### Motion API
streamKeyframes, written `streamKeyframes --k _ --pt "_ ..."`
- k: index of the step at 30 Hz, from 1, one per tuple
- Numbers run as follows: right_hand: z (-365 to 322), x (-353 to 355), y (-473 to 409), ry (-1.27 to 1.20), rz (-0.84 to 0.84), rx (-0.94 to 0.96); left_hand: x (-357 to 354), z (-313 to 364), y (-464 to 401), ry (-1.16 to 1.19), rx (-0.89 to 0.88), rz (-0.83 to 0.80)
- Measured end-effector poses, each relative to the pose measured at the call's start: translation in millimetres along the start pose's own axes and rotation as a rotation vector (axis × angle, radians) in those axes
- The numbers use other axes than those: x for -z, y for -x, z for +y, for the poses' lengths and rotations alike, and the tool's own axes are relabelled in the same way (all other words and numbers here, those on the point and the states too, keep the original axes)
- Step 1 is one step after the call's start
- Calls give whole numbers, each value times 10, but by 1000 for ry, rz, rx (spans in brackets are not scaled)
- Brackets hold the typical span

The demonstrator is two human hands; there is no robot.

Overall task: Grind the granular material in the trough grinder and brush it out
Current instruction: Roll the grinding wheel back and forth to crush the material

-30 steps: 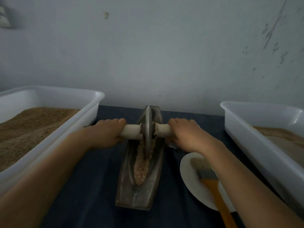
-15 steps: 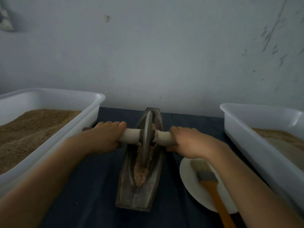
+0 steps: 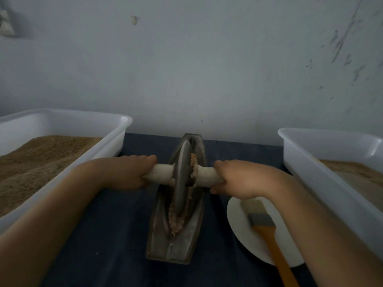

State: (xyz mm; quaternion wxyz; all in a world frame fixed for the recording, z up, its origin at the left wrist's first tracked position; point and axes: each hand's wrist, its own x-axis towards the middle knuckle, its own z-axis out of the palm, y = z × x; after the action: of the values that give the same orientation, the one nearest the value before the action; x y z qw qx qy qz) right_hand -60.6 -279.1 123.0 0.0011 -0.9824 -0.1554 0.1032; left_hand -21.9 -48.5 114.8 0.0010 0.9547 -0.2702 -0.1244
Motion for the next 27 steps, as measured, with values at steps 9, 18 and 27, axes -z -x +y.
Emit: streamKeyframes --k 9,18,27 --pt "313 -301 -473 165 506 -47 -347 -127 -548 -263 98 675" --pt "178 -197 -290 89 271 -56 -223 -81 -336 -180 78 434" --pt "45 24 26 -33 -80 28 28 9 41 -25 11 -42"
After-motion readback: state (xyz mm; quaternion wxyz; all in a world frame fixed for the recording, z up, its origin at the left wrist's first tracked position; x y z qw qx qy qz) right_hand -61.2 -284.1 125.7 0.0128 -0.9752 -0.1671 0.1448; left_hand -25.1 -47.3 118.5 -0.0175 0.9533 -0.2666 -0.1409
